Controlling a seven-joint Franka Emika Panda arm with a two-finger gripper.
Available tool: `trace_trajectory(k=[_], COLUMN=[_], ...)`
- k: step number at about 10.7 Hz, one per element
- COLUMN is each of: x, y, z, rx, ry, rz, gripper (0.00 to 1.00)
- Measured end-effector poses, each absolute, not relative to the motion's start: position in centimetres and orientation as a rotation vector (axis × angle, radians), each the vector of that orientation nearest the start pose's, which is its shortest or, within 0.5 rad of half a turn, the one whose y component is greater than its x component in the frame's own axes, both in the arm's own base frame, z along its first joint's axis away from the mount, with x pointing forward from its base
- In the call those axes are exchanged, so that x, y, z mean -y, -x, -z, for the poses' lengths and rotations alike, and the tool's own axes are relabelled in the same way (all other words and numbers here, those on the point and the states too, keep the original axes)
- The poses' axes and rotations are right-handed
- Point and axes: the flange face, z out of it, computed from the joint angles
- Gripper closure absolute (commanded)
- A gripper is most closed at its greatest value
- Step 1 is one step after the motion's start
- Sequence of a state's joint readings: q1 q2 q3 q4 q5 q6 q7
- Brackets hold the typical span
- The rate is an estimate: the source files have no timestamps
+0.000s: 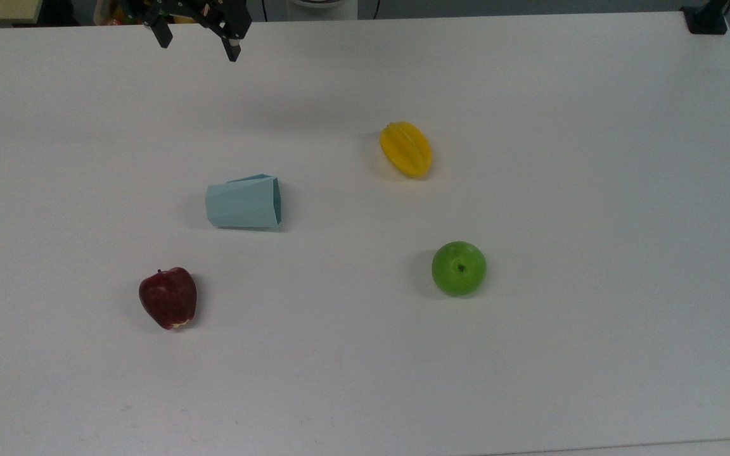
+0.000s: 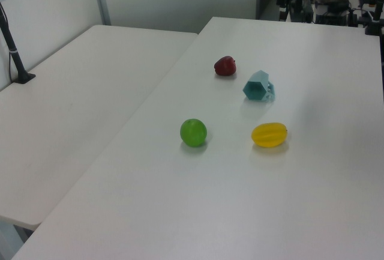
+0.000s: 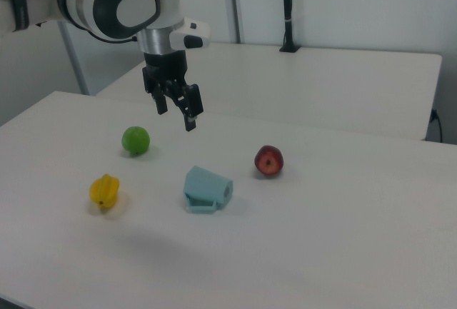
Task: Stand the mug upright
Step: 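Move the gripper down toward the tipped light blue mug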
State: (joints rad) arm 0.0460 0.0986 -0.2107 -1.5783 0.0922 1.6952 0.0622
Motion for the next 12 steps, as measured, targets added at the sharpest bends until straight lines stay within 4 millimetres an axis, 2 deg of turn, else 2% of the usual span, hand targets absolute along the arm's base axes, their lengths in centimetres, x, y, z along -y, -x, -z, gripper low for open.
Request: trace_trajectory(k=[10, 12], x=[8.4, 7.8], y=[-59.2, -59.7], z=[-57.2, -56.1], rx=[-0.361, -0.333], ry=[3.054, 3.081], rz=[0.032, 0.003], gripper=[0.00, 0.00])
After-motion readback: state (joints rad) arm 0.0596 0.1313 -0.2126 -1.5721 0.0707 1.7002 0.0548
